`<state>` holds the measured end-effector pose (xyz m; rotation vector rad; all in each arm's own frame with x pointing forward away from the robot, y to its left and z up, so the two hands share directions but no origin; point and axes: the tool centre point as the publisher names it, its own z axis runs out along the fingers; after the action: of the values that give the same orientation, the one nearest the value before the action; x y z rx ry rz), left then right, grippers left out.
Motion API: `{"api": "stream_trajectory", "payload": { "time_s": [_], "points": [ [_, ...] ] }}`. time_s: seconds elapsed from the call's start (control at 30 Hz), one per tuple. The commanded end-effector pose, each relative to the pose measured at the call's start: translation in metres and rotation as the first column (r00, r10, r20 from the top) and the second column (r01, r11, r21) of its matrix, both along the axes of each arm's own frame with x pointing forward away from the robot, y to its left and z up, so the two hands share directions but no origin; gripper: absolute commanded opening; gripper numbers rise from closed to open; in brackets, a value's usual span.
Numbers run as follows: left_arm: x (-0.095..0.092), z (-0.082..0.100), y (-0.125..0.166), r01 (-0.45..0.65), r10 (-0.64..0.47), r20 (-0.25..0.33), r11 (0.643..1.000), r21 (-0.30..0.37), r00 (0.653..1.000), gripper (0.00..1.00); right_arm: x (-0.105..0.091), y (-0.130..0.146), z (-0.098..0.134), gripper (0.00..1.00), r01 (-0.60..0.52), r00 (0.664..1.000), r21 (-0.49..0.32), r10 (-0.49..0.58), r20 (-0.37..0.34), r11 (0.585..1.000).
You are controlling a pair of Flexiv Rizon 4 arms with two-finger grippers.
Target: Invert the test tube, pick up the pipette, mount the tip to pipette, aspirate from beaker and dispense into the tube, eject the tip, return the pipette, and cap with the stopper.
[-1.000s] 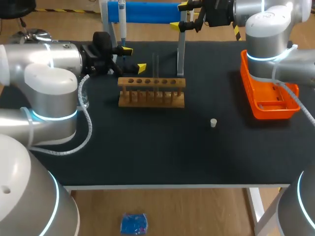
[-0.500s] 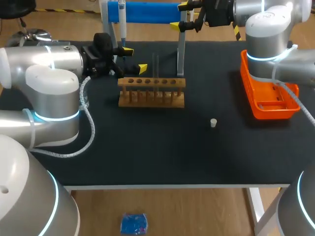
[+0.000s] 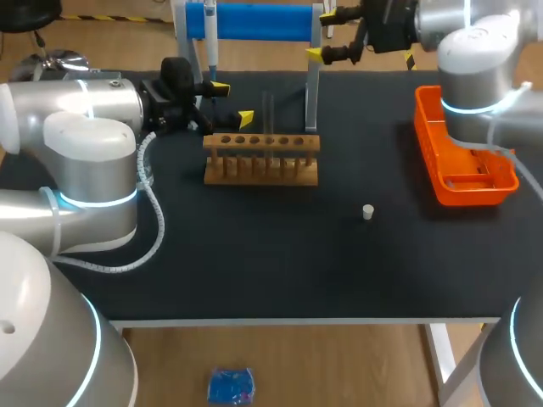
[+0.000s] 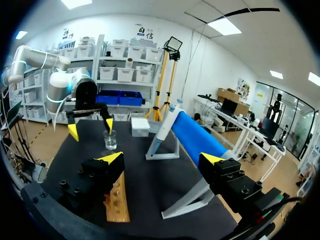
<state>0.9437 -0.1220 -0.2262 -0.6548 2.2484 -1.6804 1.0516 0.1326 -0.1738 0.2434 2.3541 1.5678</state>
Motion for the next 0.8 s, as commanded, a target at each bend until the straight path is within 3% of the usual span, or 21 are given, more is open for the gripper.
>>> {"api": "stream_trajectory", "payload": {
  "time_s": [0.03, 0.3, 0.47, 0.7, 0.8],
  "points": [
    [-0.001, -0.002, -0.001, -0.006, 0.006, 0.007, 1.0, -0.005, 1.0, 1.0, -0.055, -0.055, 0.014, 1.0, 0.013, 1.0, -0.013, -0.013, 0.018, 1.0],
    [-0.001, -0.002, -0.001, -0.006, 0.006, 0.007, 1.0, -0.005, 1.0, 1.0, -0.135, -0.118, 0.0, 1.0, 0.006, 1.0, -0.025, -0.006, -0.017, 1.0],
    [-0.001, -0.002, -0.001, -0.006, 0.006, 0.007, 1.0, -0.005, 1.0, 1.0, -0.171, -0.142, -0.018, 1.0, 0.027, 0.998, -0.008, -0.028, -0.051, 1.0],
    [-0.001, -0.002, -0.001, -0.006, 0.006, 0.007, 1.0, -0.005, 1.0, 1.0, -0.215, -0.152, -0.063, 1.0, -0.004, 0.996, -0.019, 0.002, -0.095, 1.0],
    [-0.001, -0.002, -0.001, -0.006, 0.006, 0.007, 1.0, -0.005, 1.0, 1.0, -0.227, -0.153, -0.091, 1.0, -0.007, 0.996, -0.074, 0.0, -0.091, 0.997]
  ]
}}
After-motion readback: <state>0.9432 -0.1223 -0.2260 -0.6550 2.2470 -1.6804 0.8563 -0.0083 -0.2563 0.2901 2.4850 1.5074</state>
